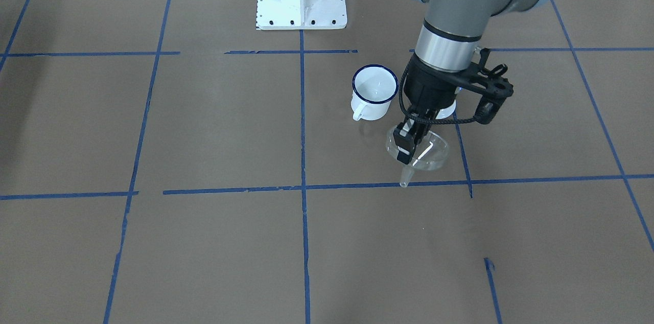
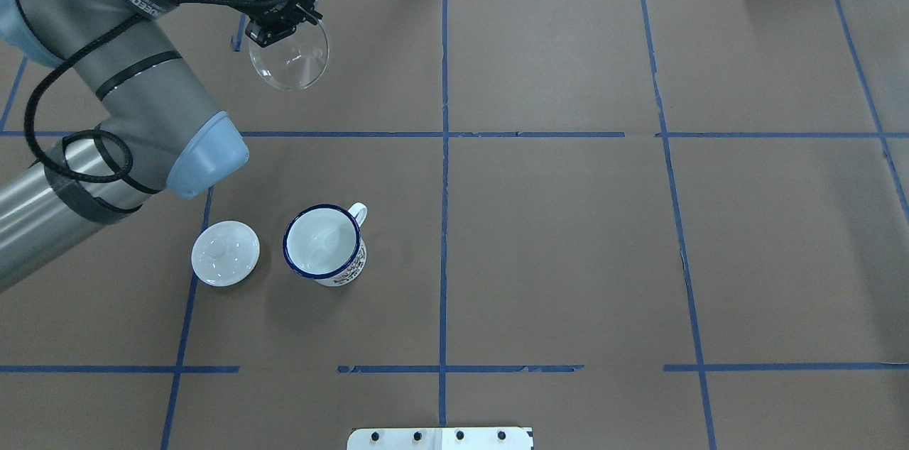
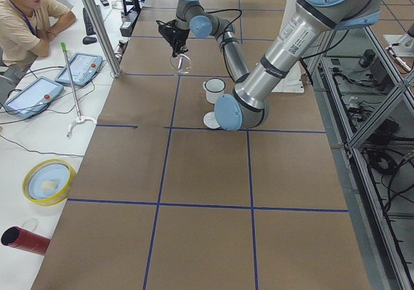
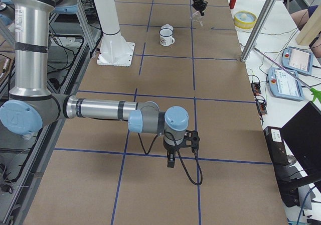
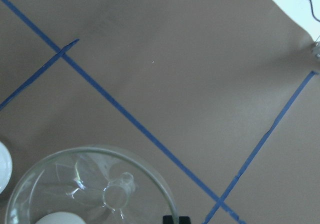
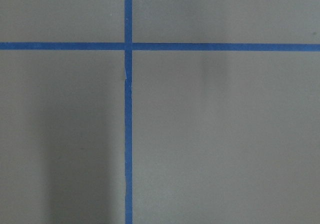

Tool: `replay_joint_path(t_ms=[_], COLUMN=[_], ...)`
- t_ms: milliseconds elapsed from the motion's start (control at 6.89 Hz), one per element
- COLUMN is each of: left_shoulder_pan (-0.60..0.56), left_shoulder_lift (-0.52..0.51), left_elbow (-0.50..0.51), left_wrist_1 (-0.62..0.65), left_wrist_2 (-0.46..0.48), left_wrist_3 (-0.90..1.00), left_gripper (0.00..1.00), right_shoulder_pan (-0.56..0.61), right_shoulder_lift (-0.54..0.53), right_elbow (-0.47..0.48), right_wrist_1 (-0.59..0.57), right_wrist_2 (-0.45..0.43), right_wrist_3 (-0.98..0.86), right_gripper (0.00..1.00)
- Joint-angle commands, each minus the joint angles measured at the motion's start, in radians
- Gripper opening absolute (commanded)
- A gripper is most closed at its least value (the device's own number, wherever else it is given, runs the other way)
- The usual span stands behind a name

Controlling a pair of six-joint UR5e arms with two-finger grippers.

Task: Remove funnel from cup
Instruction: 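Lift the glass funnel out of the mug with the left gripper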

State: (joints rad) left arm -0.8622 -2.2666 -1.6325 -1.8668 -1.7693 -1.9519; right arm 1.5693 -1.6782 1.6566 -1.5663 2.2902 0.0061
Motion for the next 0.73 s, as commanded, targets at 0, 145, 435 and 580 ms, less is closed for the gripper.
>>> replay_joint_path(t_ms=[0,145,435,580], left_shoulder_pan=[-0.006,-0.005,0.0,0.018], left_shoulder_lift=[0.007,0.004,-0.004,-0.005], left_elbow=[0.289,0.384,0.521,0.536], left_wrist_1=[-0.437,-0.53,-0.694,-0.707], left_wrist_2=[0.173,0.23,0.258,0.257], left_wrist_3=[-0.089,-0.103,-0.135,-0.139], left_gripper=[0.0,0.0,0.0,0.0], right_shoulder_pan=[0.0,0.0,0.0,0.0], right_shoulder_lift=[0.0,0.0,0.0,0.0], right_elbow=[0.0,0.0,0.0,0.0], right_wrist_1=[0.0,0.0,0.0,0.0], right_wrist_2=[0.0,0.0,0.0,0.0], right_wrist_3=[0.0,0.0,0.0,0.0], right_gripper=[1.0,1.0,1.0,1.0])
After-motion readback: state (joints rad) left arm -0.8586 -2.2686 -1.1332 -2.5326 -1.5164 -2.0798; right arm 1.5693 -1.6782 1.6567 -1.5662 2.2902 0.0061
